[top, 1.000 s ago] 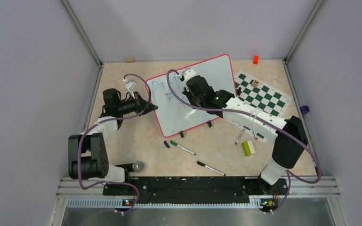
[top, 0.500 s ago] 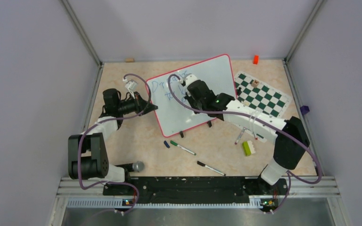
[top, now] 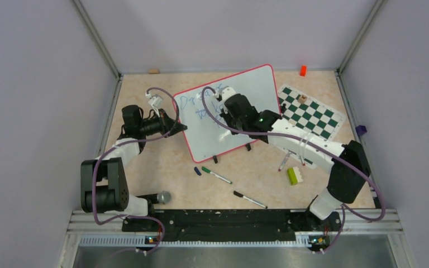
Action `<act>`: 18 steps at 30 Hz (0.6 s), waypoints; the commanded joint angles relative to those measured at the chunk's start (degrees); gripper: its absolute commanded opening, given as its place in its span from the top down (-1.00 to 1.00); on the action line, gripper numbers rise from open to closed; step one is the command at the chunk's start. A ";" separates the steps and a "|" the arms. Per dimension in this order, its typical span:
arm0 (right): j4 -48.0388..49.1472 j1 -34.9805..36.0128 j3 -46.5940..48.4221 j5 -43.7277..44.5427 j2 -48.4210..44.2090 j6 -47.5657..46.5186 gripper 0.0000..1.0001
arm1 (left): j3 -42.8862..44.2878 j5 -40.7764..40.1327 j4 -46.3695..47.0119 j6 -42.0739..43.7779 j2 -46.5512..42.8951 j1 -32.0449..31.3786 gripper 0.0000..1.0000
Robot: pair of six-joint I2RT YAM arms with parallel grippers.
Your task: Write a sentence on the whiteboard
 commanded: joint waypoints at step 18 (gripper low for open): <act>2.18 -2.11 5.90 1.21 -0.75 -0.19 1.00 | -0.70 -2.68 -0.22 8.06 -0.06 -1.13 1.00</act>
